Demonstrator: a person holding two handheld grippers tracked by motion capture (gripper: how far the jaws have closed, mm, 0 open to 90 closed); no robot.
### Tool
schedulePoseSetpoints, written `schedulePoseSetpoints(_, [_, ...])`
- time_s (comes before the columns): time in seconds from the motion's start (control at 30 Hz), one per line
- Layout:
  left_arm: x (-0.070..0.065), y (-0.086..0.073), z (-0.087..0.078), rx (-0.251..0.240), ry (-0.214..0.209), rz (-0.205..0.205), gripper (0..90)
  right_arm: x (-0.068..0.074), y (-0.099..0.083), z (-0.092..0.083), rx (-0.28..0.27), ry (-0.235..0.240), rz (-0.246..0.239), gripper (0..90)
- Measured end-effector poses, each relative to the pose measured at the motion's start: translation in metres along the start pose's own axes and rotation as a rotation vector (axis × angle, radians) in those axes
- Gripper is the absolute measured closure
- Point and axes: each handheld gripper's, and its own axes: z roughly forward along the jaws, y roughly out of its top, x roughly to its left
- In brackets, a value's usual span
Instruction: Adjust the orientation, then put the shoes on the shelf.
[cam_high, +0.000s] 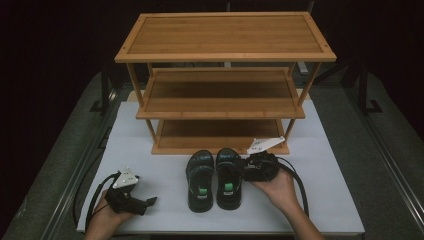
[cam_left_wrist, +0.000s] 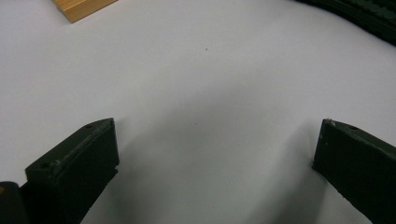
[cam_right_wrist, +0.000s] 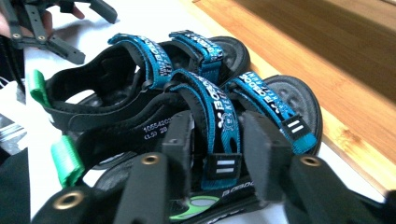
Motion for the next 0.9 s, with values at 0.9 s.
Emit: schedulePoseSetpoints(0.9, [-0.017, 0.043, -0.002, -0.050, -0.102, 0.007, 0.0, -0.004, -0.005, -0.016, -0.007, -0.011, 0.014, 41.2])
